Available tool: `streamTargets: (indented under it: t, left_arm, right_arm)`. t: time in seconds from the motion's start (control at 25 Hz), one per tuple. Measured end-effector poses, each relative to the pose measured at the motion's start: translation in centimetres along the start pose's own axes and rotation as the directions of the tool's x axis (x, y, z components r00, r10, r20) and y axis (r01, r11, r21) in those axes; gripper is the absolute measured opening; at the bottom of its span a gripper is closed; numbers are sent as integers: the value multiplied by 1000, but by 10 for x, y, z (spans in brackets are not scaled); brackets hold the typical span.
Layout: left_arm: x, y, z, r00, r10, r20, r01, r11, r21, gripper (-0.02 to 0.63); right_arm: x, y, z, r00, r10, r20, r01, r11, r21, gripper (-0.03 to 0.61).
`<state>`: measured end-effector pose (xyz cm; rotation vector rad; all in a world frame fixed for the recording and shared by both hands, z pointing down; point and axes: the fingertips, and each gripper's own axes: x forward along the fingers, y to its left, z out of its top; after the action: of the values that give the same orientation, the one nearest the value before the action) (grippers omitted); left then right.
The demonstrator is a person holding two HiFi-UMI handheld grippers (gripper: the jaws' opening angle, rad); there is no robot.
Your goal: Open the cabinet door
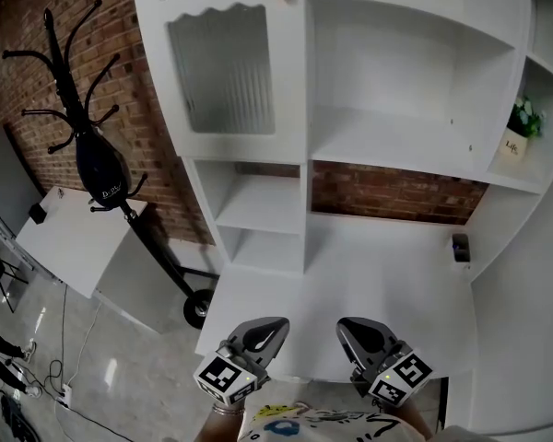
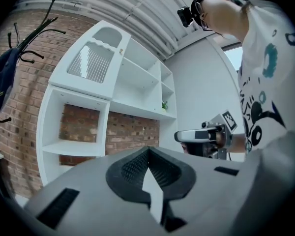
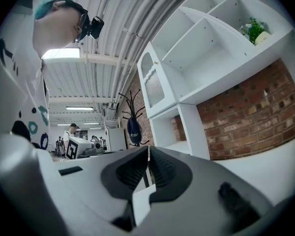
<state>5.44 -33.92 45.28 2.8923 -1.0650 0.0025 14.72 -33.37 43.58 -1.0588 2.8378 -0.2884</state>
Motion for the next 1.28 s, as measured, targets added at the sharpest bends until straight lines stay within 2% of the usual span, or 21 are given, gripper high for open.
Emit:
streamTargets:
  t: [0.24, 0.44, 0.56, 0.68, 0.84, 1.12, 1.28]
  left_arm:
    - [8, 14, 17, 1000, -7, 24, 6, 999, 41, 14]
    - [11, 41, 38, 999, 25, 47, -28, 997, 74, 14]
    - [13, 55, 44, 999, 4, 33, -7, 997, 77, 14]
    - [15, 70, 53, 998, -19, 54, 16, 997, 70, 14]
    - [19, 91, 70, 996, -67, 63, 59, 991, 120, 14]
    - [26, 128, 115, 993, -96, 67, 80, 976, 204, 14]
    - [28, 137, 151, 979, -164, 118, 131, 960, 247, 14]
  right_arm:
    - [14, -9, 17, 999, 26, 44, -25, 1000, -3, 29]
    - [34, -6, 32, 996, 45, 81, -44, 999, -15, 28]
    - [48, -1, 41, 995, 49, 92, -46, 998, -31, 28]
    - [62, -3, 49, 994, 21, 111, -17, 999, -34, 28]
    - [83, -6, 64, 989, -14, 148, 20, 999, -34, 28]
    - [116, 3, 110, 981, 18, 193, 13, 987, -158, 28]
    - [130, 4, 142, 974, 15, 228, 36, 976, -216, 28]
